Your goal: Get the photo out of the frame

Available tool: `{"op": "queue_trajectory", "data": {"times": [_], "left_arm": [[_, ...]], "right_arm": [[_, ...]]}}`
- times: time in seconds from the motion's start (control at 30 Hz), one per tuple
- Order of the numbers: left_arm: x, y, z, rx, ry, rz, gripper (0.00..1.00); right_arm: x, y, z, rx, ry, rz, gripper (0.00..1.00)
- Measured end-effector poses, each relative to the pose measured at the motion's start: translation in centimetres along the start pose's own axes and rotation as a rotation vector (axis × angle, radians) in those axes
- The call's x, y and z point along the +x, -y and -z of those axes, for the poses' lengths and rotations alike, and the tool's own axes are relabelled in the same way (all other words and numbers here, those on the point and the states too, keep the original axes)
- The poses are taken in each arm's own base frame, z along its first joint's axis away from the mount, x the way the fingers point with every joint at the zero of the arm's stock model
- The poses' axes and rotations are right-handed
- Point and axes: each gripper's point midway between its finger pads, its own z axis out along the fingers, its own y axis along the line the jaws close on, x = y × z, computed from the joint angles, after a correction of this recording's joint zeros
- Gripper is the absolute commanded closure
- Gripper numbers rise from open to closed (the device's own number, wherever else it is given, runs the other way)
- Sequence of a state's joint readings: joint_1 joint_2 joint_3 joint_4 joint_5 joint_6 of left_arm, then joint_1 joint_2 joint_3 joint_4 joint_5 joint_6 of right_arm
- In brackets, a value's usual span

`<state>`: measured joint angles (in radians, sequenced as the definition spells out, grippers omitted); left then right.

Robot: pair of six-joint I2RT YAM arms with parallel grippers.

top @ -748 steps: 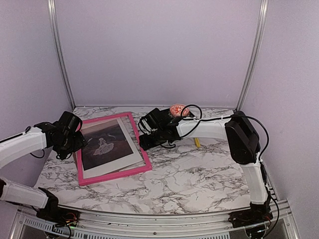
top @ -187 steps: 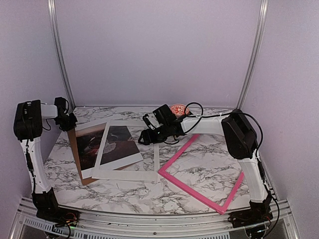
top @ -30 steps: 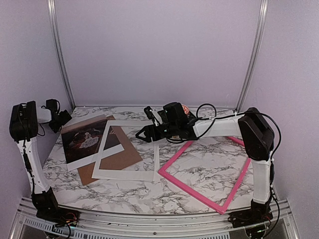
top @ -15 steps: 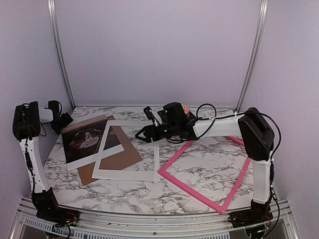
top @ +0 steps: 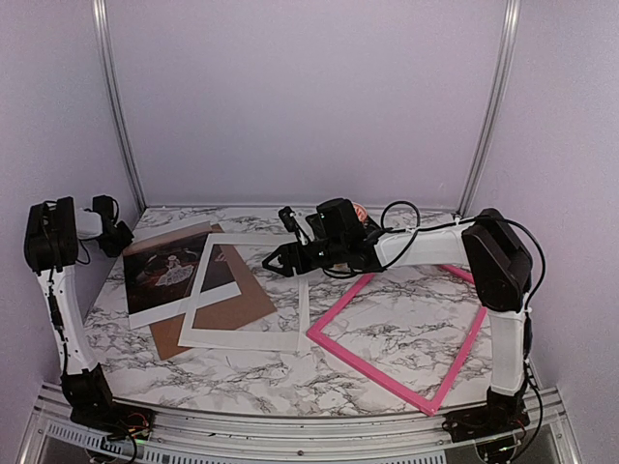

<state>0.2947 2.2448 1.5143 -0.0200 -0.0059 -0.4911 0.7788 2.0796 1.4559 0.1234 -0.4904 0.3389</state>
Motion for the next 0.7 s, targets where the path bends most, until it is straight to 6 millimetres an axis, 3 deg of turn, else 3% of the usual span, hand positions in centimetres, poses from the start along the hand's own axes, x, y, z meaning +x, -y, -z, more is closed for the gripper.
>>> {"op": "queue_trajectory", "data": {"times": [0.2, 0.6, 0.7], "left_arm": [[0.05, -0.15, -0.05, -0.007, 0.002, -0.034, 0.99], [-0.09, -0.04, 0.13, -0.002, 0.013, -0.042, 1.00], [0.38, 0.81, 0.86, 0.039, -0.004, -0.031, 1.00]], "right_arm": [[-0.01, -0.01, 0.00, 0.000, 0.000, 0.000, 0.33], [-0.09, -0.07, 0.00, -0.004, 0.003, 0.002, 0.33], [-0.21, -0.12, 0.00, -0.006, 0.008, 0.005, 0.33]]}}
